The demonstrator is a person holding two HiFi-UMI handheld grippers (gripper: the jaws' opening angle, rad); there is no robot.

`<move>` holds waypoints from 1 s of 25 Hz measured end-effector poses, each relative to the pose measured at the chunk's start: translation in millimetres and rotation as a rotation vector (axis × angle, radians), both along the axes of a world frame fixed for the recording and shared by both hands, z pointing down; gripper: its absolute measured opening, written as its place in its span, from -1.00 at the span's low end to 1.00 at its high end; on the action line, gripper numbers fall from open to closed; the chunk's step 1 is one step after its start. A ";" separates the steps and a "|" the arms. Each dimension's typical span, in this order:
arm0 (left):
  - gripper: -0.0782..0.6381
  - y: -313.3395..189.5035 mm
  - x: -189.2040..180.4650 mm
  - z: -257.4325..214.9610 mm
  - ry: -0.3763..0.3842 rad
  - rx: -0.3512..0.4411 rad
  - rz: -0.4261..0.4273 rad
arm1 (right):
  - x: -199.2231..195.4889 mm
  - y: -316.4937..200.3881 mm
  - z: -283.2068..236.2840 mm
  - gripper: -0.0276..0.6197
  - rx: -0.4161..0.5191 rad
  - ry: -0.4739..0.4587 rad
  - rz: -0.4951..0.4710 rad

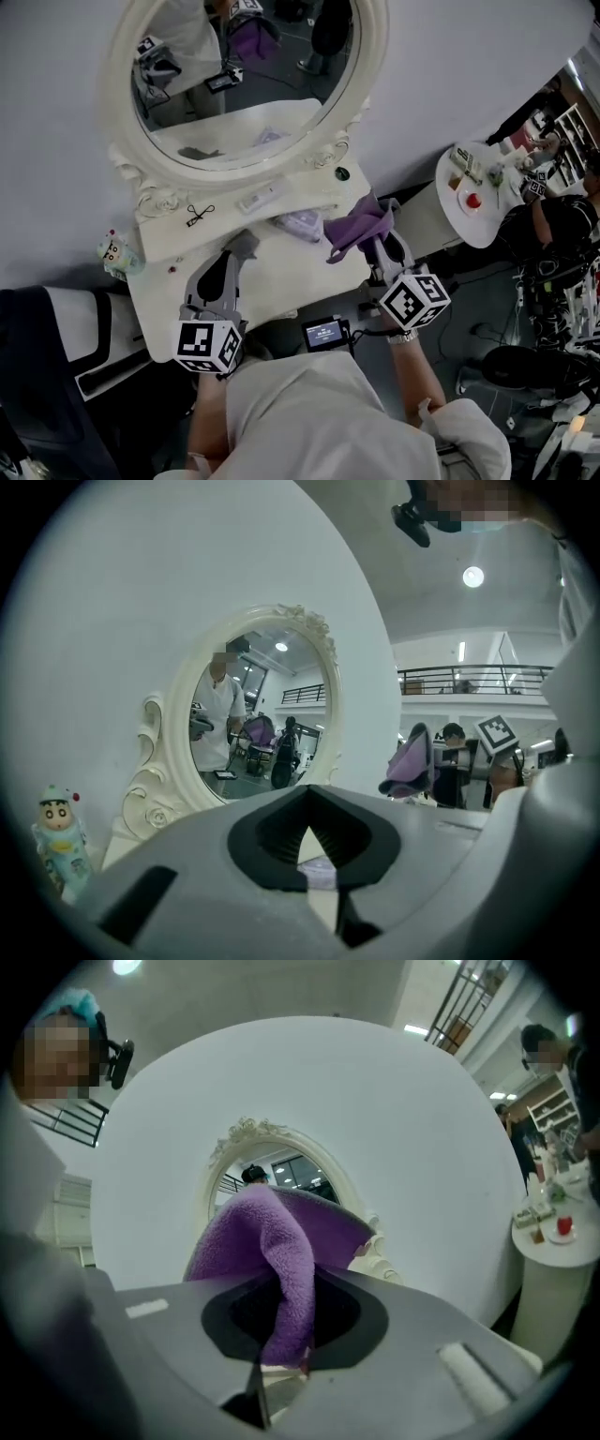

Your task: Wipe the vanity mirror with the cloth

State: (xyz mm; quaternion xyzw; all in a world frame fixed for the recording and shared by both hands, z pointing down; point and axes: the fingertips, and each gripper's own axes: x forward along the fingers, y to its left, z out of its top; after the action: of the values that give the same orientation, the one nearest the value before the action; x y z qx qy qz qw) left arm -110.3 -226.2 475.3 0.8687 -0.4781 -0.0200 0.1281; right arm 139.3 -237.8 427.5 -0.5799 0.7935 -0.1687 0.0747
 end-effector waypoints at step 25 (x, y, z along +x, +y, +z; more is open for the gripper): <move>-0.78 304.0 84.7 18.8 -0.125 -0.034 -0.191 | 73.8 286.2 54.7 -0.73 0.054 -0.441 -0.302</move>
State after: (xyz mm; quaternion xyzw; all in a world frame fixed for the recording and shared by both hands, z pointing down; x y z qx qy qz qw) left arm -25.6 77.8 494.1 0.8164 -0.5661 0.0300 0.1103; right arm 213.1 48.4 482.2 -0.4022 0.8397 -0.2790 0.2351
